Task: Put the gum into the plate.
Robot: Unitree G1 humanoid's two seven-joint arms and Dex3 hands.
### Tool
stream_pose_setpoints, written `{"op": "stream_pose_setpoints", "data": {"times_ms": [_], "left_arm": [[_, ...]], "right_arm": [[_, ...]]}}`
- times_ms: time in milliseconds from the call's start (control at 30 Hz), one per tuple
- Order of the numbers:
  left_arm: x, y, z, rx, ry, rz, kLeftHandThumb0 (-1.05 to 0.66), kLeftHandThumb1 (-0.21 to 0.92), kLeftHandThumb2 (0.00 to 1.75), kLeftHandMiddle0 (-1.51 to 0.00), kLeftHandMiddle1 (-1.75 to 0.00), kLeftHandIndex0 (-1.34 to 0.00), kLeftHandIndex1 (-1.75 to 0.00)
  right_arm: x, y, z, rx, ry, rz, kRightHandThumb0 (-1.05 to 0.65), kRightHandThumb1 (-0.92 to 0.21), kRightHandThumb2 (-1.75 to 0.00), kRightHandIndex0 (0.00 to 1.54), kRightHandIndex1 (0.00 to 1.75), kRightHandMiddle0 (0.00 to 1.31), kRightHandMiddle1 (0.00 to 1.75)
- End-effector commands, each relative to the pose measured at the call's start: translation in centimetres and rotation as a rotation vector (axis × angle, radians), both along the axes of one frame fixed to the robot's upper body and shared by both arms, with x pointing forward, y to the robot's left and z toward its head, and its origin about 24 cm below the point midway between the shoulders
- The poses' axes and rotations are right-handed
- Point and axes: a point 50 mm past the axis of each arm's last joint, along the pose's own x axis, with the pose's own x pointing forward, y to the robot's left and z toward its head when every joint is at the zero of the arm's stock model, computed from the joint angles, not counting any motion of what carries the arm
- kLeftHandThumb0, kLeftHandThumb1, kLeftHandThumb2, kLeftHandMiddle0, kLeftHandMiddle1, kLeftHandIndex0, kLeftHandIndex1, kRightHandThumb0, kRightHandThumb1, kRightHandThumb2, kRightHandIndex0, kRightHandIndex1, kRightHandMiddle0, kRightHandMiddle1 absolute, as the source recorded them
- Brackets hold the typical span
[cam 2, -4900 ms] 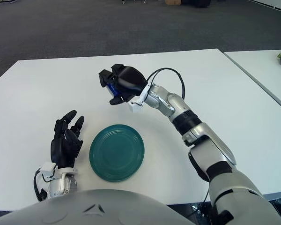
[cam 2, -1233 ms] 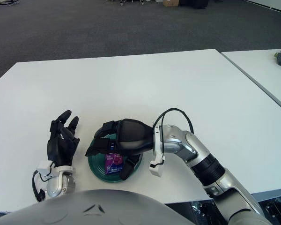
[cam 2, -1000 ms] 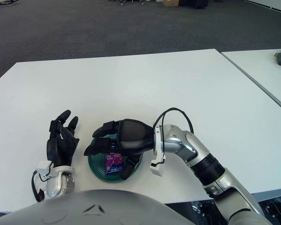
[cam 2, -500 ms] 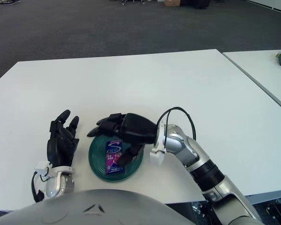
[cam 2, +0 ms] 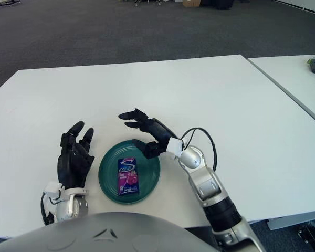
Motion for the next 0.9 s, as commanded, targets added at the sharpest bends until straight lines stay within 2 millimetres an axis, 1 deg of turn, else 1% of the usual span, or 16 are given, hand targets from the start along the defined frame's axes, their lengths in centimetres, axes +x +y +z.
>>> {"op": "stream_pose_setpoints", "data": {"times_ms": [0, 133, 233, 367, 533, 600, 733, 767, 800, 867], "left_arm": [[-0.9, -0.9, 0.0, -0.048, 0.015, 0.032, -1.02, 0.92, 0.87, -0.47, -0.34, -0.08, -0.91], [-1.0, -1.2, 0.2, -0.062, 0.012, 0.026, -1.04, 0.92, 0.87, -0.47, -0.33, -0.09, -0.91], [-1.1, -1.3, 0.3, -0.054, 0.013, 0.026, -1.05, 0.92, 0.86, -0.47, -0.33, -0.1, -0.92], [-1.2, -1.4, 0.4, -0.046, 0.018, 0.022, -1.05, 0.92, 0.86, -0.46, -0.31, -0.12, -0.93], [-1.3, -1.6, 0.5, -0.042, 0.038, 0.009, -1.05, 0.92, 0.86, -0.45, -0.29, -0.11, -0.92], [-1.5, -1.7, 0.5, -0.041, 0.048, 0.006, -1.05, 0.92, 0.86, -0.45, -0.25, -0.1, -0.91], [-1.6, -1.7, 0.4, -0.042, 0.069, 0.002, -1.05, 0.92, 0.88, -0.45, -0.22, -0.08, -0.9], [-1.7, -1.7, 0.4, -0.042, 0.078, 0.0, -1.05, 0.92, 0.88, -0.45, -0.21, -0.08, -0.9], [-1.7, -1.7, 0.4, -0.042, 0.083, -0.001, -1.05, 0.92, 0.89, -0.43, -0.19, -0.07, -0.9], [-1.9, -1.6, 0.3, -0.033, 0.104, -0.01, -1.05, 0.92, 0.89, -0.43, -0.18, -0.06, -0.89]], "right_arm": [[0.5, -1.2, -1.8, 0.037, 0.109, -0.122, -0.87, -0.92, -0.78, 0.31, 0.01, 0.0, 0.5], [1.2, -2.2, -2.4, 0.093, 0.208, -0.231, -0.84, -0.92, -0.79, 0.32, 0.01, 0.0, 0.5], [1.5, -2.6, -2.4, 0.138, 0.263, -0.279, -0.84, -0.92, -0.81, 0.35, 0.03, 0.0, 0.55], [1.2, -3.4, -2.2, 0.191, 0.319, -0.352, -0.86, -0.92, -0.84, 0.42, 0.05, 0.0, 0.62], [1.0, -4.5, -2.9, 0.186, 0.384, -0.426, -0.88, -0.92, -0.87, 0.44, 0.04, 0.0, 0.71], [1.0, -4.7, -3.1, 0.173, 0.4, -0.438, -0.89, -0.92, -0.89, 0.43, 0.03, 0.0, 0.74], [0.9, -5.1, -3.5, 0.152, 0.421, -0.449, -0.89, -0.92, -0.91, 0.41, 0.02, 0.0, 0.75], [1.0, -5.3, -3.7, 0.146, 0.429, -0.45, -0.88, -0.92, -0.91, 0.39, 0.01, 0.0, 0.73], [1.1, -5.4, -3.8, 0.143, 0.434, -0.451, -0.87, -0.92, -0.91, 0.34, 0.0, 0.0, 0.66], [1.4, -6.5, -4.6, 0.142, 0.456, -0.454, -0.85, -0.92, -0.9, 0.32, 0.0, 0.0, 0.63]]}}
